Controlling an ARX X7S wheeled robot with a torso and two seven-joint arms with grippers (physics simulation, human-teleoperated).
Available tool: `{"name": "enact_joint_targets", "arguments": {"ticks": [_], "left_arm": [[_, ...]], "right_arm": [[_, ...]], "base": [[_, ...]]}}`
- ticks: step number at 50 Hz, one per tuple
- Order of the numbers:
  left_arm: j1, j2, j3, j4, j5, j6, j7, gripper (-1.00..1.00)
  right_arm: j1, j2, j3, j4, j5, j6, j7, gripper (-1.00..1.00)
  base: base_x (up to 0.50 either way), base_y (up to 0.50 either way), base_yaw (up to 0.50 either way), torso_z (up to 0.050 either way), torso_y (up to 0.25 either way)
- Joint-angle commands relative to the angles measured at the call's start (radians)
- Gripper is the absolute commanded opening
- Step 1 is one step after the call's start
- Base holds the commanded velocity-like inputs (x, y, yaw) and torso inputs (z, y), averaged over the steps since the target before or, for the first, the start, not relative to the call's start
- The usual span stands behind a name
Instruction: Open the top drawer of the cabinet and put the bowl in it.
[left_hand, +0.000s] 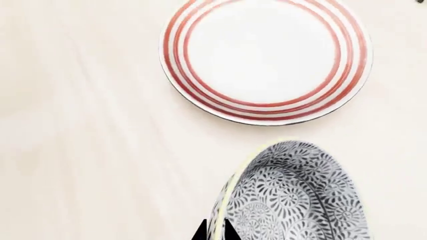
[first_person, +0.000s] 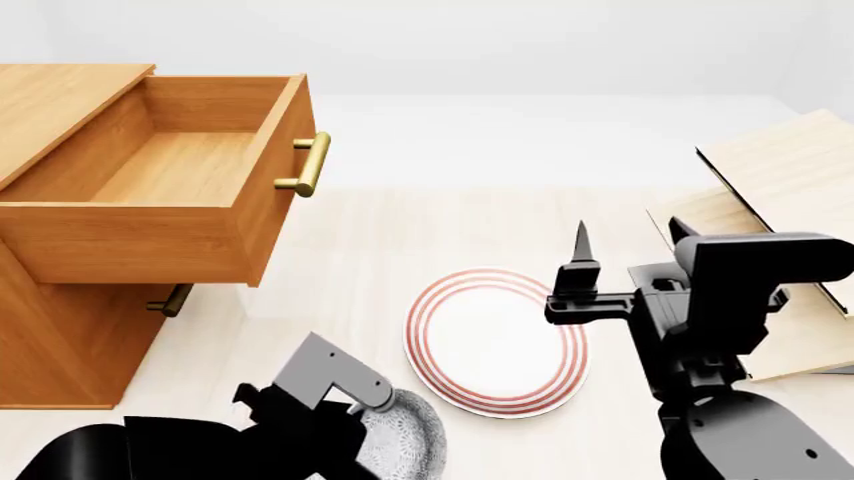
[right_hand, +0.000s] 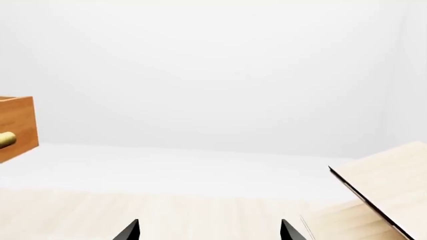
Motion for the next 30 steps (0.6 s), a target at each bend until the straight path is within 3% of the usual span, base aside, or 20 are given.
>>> {"name": "enact_joint_targets", "arguments": {"ticks": [1, 22, 30], "left_arm": [[-0.033, 0.002, -0.030, 0.061, -0.061, -0.028, -0.050, -1.00], [-0.254, 0.045, -0.109, 0.163, -0.363, -0.114, -0.286, -1.00], [-0.441, 0.070, -0.134, 0.141, -0.511, -0.104, -0.402, -1.00]], "right_arm": [[0.006, 0.002, 0.002, -0.006, 0.009, 0.006, 0.006, 1.00], [0.001, 0.022, 0.082, -0.059, 0.060, 0.034, 0.034, 1.00], [-0.011, 0.026, 0.094, -0.076, 0.072, 0.038, 0.040, 1.00]], "base": [[0.00, 0.00, 0.00, 0.000, 0.000], [0.00, 0.00, 0.00, 0.000, 0.000], [0.00, 0.00, 0.00, 0.000, 0.000]]}}
